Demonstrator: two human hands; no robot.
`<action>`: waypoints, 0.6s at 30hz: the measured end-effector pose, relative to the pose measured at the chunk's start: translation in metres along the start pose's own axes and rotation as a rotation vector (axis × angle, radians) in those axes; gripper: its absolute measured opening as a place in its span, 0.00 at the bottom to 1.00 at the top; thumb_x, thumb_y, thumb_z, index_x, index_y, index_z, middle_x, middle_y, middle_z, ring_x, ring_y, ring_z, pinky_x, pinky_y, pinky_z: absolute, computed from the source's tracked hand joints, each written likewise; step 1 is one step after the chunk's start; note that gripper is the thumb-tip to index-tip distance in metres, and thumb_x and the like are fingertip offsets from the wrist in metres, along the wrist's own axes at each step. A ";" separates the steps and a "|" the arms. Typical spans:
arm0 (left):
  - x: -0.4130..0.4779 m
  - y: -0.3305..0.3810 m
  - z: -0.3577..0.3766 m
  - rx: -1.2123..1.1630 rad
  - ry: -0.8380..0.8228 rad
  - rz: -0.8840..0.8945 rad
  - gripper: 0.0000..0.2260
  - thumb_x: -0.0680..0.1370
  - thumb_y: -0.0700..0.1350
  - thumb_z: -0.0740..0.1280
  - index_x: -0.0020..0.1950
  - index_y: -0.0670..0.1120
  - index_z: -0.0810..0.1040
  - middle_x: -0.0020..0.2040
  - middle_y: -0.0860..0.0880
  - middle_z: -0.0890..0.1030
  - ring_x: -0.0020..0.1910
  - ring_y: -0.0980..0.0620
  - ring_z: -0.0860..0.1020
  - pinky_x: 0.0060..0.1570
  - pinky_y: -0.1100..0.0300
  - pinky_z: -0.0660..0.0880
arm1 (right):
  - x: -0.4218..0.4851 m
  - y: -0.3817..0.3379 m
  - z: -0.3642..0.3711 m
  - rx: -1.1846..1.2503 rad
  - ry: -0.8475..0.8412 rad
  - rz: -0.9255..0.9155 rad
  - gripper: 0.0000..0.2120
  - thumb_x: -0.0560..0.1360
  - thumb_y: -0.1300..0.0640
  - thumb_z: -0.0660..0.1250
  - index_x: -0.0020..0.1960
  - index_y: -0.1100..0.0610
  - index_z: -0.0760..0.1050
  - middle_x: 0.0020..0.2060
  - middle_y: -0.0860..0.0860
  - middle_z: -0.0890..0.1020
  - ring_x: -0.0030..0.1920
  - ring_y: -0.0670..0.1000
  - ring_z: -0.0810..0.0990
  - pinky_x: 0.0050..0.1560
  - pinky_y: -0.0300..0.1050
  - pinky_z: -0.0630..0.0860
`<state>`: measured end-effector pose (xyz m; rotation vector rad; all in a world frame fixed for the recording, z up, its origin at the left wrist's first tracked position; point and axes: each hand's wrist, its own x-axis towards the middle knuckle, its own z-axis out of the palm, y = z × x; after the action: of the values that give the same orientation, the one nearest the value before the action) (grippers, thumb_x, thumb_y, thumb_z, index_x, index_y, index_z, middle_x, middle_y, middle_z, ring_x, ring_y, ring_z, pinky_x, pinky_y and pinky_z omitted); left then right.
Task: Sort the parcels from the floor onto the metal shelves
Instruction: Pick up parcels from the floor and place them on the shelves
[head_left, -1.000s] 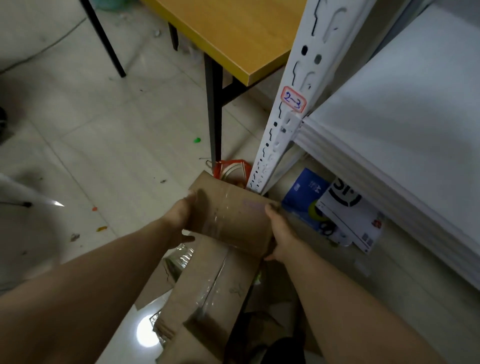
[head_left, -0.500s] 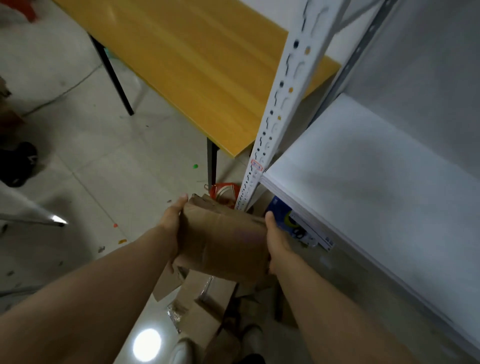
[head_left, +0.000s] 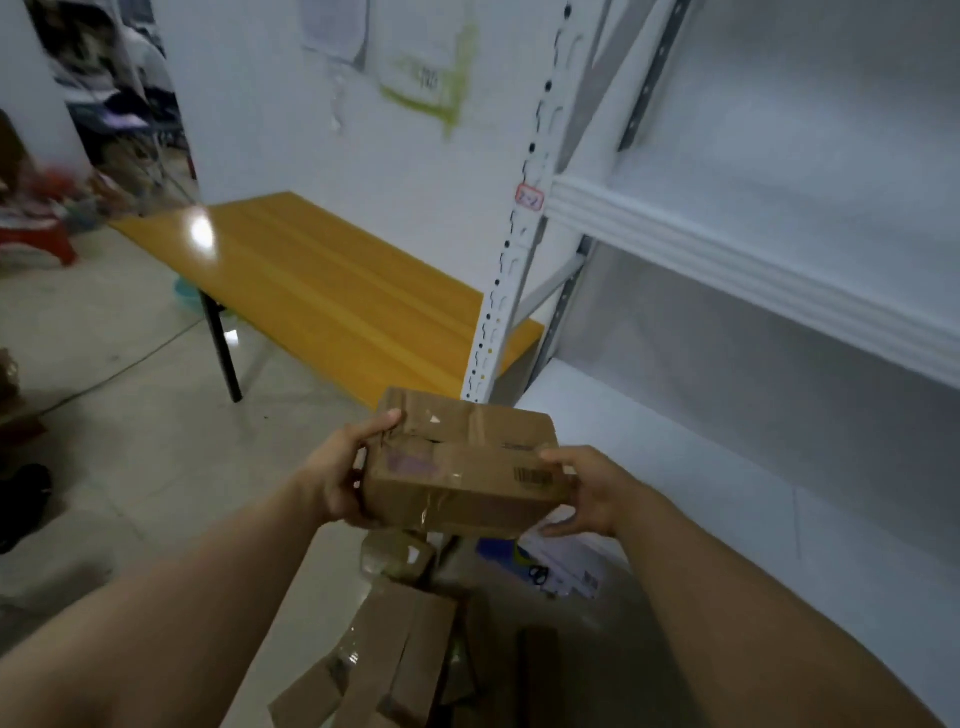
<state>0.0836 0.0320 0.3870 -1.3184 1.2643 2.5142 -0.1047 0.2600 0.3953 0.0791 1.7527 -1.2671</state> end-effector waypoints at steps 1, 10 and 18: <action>-0.011 0.009 0.003 0.055 -0.034 0.072 0.37 0.56 0.58 0.80 0.62 0.48 0.75 0.61 0.40 0.75 0.57 0.37 0.75 0.50 0.40 0.76 | -0.013 -0.009 -0.005 0.058 0.006 -0.020 0.17 0.76 0.42 0.68 0.59 0.51 0.79 0.60 0.59 0.80 0.59 0.63 0.78 0.57 0.71 0.76; -0.076 0.063 0.032 -0.041 -0.481 0.357 0.30 0.60 0.67 0.76 0.56 0.53 0.83 0.65 0.49 0.75 0.62 0.41 0.74 0.52 0.32 0.74 | -0.100 -0.053 -0.011 0.403 0.107 -0.327 0.14 0.71 0.36 0.72 0.40 0.45 0.87 0.44 0.54 0.83 0.38 0.57 0.85 0.45 0.65 0.80; -0.091 0.090 0.066 -0.133 -0.497 0.262 0.32 0.67 0.66 0.72 0.62 0.45 0.82 0.61 0.39 0.81 0.57 0.36 0.81 0.57 0.39 0.76 | -0.153 -0.095 -0.007 0.382 0.062 -0.794 0.17 0.75 0.58 0.67 0.63 0.54 0.78 0.49 0.56 0.82 0.49 0.55 0.79 0.46 0.48 0.75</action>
<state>0.0638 0.0453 0.5296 -0.4980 1.2297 2.8834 -0.0744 0.2881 0.5703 -0.4008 1.6158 -2.1790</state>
